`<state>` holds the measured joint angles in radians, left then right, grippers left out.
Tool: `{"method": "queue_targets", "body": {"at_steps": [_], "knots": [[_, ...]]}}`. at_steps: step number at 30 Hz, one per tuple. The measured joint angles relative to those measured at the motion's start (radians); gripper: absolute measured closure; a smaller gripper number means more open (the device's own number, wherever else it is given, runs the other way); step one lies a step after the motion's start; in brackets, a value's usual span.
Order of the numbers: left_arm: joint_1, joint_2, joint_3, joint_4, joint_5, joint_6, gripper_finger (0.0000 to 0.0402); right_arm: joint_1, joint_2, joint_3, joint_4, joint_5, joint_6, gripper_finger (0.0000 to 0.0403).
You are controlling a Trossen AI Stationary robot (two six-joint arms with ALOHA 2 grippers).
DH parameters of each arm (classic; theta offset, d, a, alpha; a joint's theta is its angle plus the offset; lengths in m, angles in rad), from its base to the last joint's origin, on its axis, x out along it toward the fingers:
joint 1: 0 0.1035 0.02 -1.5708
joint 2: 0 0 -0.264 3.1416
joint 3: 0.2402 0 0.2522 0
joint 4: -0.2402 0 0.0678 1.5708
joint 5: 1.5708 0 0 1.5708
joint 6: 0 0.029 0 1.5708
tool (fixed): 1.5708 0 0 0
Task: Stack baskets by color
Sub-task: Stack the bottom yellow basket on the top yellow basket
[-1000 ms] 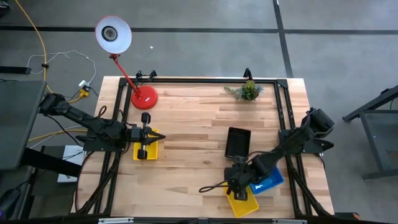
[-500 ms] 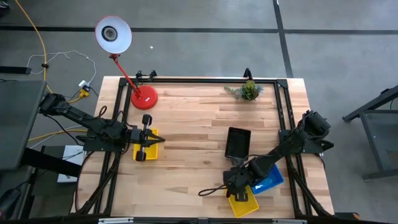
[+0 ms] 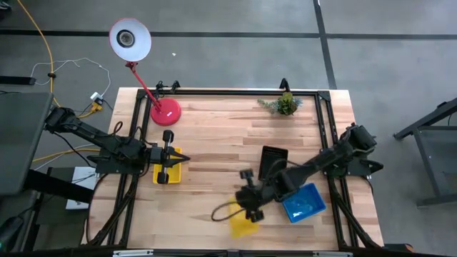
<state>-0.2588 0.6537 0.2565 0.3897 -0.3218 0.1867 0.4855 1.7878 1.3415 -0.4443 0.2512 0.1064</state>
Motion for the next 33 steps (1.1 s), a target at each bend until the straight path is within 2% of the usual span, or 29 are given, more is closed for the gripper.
{"method": "queue_targets", "body": {"at_steps": [3,6,14,19,26,33], "knots": [[0.0,0.0,0.0,-0.005,0.0,-0.001,0.0401,-0.045,0.0,0.034,0.1,0.025,-0.157,0.04],[-0.01,0.0,0.0,-0.005,0.0,0.0,0.0401,-0.103,-0.001,0.027,0.205,-0.017,-0.261,0.04],[-0.043,0.0,0.0,-0.004,-0.003,0.026,0.0401,-0.257,-0.001,-0.069,0.481,-0.193,-0.328,0.0402],[-0.043,0.0,0.001,0.003,-0.007,0.027,0.0401,-0.303,-0.001,-0.129,0.627,-0.25,-0.325,0.0402],[-0.043,0.0,0.001,0.006,-0.007,0.027,0.0401,-0.335,-0.001,-0.146,0.729,-0.235,-0.325,0.0402],[-0.052,-0.003,0.002,0.065,-0.007,0.032,0.0398,-0.346,-0.001,-0.146,0.764,-0.143,-0.336,0.0403]]}}
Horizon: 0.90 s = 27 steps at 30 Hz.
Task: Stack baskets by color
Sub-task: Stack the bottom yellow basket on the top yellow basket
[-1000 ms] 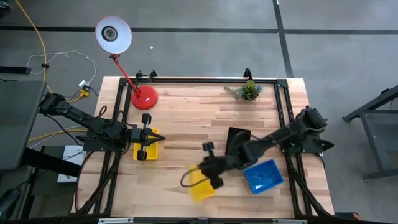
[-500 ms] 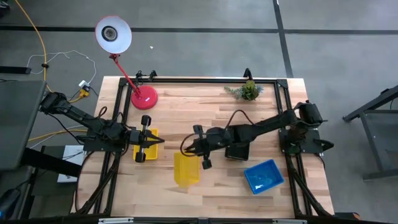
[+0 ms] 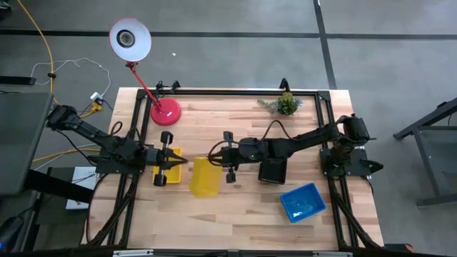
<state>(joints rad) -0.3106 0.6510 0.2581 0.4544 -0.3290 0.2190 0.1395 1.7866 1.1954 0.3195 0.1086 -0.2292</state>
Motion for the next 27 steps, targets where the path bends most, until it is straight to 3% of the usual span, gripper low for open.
{"method": "queue_targets", "body": {"at_steps": [8,16,21,27], "knots": [[-0.117,-0.046,0.0,0.121,0.0,0.09,0.0363,-0.016,0.0,0.0,0.049,0.04,-0.008,0.0403],[-0.205,-0.05,0.0,0.136,0.0,0.151,0.0333,-0.047,0.034,0.0,0.165,0.075,0.036,0.0403],[-0.219,-0.05,0.0,0.167,-0.031,0.151,0.0332,-0.08,0.084,0.002,0.222,0.051,0.055,0.0403],[-0.224,-0.05,0.0,0.181,-0.022,0.151,0.0332,-0.123,0.151,0.104,0.172,-0.016,0.074,0.0403]]}}
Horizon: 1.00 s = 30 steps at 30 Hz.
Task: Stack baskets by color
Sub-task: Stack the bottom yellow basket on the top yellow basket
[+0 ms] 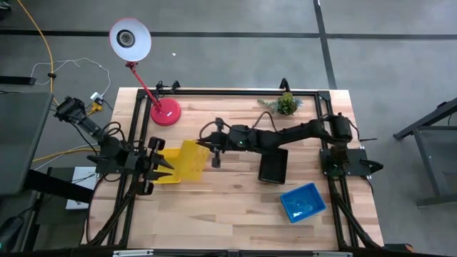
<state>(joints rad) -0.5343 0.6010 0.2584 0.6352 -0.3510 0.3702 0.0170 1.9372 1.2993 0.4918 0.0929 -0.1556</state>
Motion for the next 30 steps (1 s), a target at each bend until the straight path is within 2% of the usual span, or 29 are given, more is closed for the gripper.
{"method": "queue_targets", "body": {"at_steps": [8,13,17,25,30], "knots": [[0.0,0.0,0.0,0.021,-0.035,-0.001,0.0332,-0.045,0.101,0.226,-0.176,-0.116,-0.001,0.0403],[0.0,0.0,0.0,0.023,-0.036,0.0,0.0332,-0.063,0.153,0.336,-0.174,-0.176,0.0,0.0403],[0.0,-0.001,0.0,0.076,-0.063,-0.011,0.0332,-0.07,0.187,0.368,-0.177,-0.16,-0.002,0.0403],[-0.005,0.0,0.0,0.073,-0.063,-0.019,0.0332,-0.099,0.244,0.373,-0.096,-0.102,-0.008,0.0403],[-0.005,0.0,0.0,0.073,-0.065,-0.019,0.0332,-0.115,0.278,0.374,-0.129,-0.144,-0.002,0.0403]]}}
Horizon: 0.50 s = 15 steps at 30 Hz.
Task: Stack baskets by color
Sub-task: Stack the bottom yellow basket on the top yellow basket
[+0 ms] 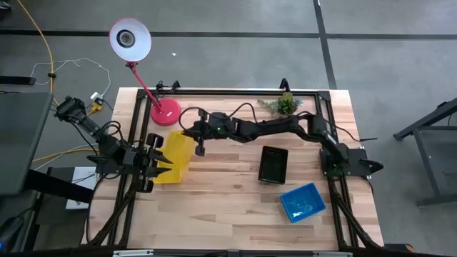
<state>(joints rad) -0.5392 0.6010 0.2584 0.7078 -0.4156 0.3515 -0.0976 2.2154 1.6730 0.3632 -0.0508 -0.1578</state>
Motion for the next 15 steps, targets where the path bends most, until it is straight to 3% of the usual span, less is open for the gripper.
{"method": "queue_targets", "body": {"at_steps": [10,15], "knots": [[0.0,0.0,0.0,0.0,0.0,-0.008,0.0332,0.029,0.026,0.0,-0.001,-0.057,-0.024,0.0403],[0.0,0.0,0.0,0.0,0.0,-0.008,0.0332,0.039,0.021,0.027,-0.094,-0.057,-0.057,0.0403]]}}
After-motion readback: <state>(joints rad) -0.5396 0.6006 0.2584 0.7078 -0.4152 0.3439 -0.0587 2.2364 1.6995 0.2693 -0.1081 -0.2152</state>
